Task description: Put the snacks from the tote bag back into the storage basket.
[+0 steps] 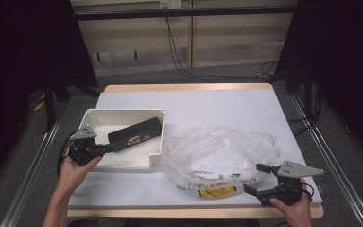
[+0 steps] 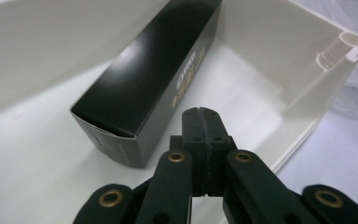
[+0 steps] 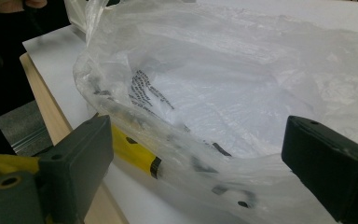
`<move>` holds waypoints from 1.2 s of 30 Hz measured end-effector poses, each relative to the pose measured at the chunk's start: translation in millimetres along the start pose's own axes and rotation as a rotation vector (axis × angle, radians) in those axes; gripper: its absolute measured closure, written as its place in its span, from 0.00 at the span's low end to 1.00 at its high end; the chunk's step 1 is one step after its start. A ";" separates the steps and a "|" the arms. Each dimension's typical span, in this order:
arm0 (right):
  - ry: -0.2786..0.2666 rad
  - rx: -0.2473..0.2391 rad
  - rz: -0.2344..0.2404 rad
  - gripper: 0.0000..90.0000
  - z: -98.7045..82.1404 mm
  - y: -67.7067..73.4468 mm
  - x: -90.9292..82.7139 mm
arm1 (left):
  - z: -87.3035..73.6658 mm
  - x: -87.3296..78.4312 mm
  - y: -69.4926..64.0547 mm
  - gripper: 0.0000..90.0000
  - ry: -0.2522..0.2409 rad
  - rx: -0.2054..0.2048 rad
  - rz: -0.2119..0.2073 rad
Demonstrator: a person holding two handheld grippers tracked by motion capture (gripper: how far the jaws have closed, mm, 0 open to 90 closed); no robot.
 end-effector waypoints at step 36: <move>0.020 -0.009 0.008 0.09 -3.2 2.2 1.5 | -23.6 34.5 12.4 1.00 0.113 -0.038 0.068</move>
Point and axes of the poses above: each handheld gripper's, and its own axes: x roughly forward along the jaws, z roughly out of its top, y roughly to its left, the point moved 8 cm from there along x, roughly forward along the jaws, and after that the axes turned 14 degrees about z, right-handed, at the moved point
